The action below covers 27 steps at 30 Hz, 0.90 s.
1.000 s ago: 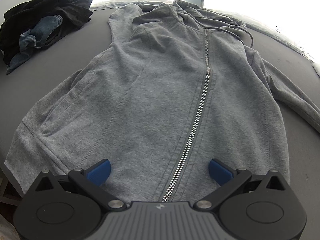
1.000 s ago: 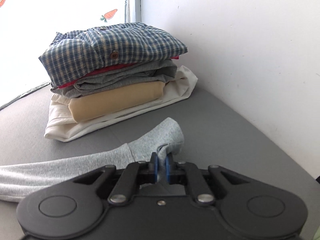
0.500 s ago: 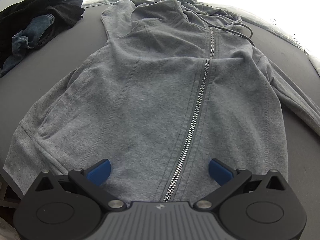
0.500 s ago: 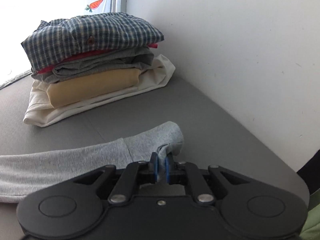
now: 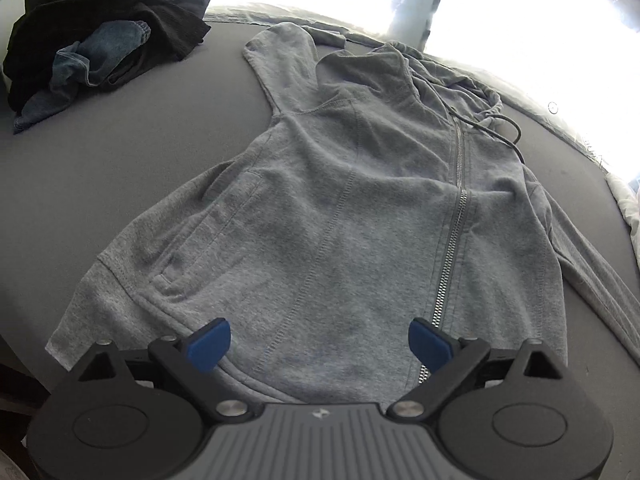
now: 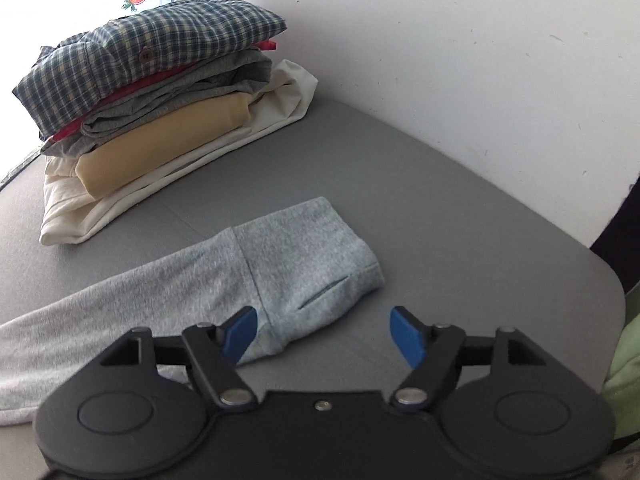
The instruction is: Fold clothes
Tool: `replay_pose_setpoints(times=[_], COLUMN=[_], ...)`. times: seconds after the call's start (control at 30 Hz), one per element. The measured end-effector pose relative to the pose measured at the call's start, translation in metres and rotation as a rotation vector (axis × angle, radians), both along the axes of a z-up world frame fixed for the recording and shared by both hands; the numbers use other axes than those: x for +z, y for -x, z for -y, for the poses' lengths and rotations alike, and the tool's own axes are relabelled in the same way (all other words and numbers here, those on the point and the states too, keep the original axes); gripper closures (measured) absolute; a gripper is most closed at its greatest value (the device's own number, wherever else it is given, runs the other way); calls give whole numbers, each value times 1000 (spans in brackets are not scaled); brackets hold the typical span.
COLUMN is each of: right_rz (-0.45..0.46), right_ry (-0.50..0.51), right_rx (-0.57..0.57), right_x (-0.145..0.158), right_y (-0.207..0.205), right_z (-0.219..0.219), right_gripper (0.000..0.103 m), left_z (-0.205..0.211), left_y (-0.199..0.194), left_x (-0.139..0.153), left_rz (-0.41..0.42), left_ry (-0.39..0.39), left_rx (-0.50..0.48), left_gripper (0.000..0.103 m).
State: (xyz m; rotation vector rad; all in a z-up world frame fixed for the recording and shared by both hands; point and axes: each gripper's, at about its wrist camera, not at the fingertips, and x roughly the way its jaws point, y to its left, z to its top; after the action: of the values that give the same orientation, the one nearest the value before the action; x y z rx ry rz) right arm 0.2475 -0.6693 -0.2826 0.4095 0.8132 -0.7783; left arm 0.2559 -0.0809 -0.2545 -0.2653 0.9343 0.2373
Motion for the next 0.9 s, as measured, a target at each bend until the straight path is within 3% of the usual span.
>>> replay_pose_setpoints(times=[0.07,0.23,0.47,0.57,0.63,0.67,0.7,0.8,0.83,0.87,0.9], right_rz=[21,48,56,103,127,132,122,25,-1,1,4], right_ry=[-35,-133,-245,-311,-357,-371,-368,-244,-202,-193,-185], right_rx=[-13,-2,264,378,441,471,496,564,583,597,612], right_x=[1,-1,-4,4,6,6,6,5,6,9,12], right_y=[5,9,-16,-28,-38,-42,-46,-56,-58,-57,-56], right_z=[-18,-87,-215,-262,-291,-304,-316,-361,-373,-380,-387], right_gripper=[21,21,21,21,21,22,23,43,68,88,89], left_z=[-21,-76,-99,-101,-105,-107,-108,-120,-125,-131,-134], left_y=[-3,-25,-58,-68,-70,-71,-72,-68,-65,-61,-58], left_x=[5,5,-19,-25,-26,-27,-27,-25,-23,-20,-16], left_rz=[18,34,31,45,48,49,51,71,83,96,106], left_ry=[-14,17,99,114,135,146,157,186,195,199,195], left_rx=[13,-78,-270,-334,-363,-378,-393,-414,-413,-413,-412], left_gripper=[28,30,30,30,66,93,93,93,93,93,94])
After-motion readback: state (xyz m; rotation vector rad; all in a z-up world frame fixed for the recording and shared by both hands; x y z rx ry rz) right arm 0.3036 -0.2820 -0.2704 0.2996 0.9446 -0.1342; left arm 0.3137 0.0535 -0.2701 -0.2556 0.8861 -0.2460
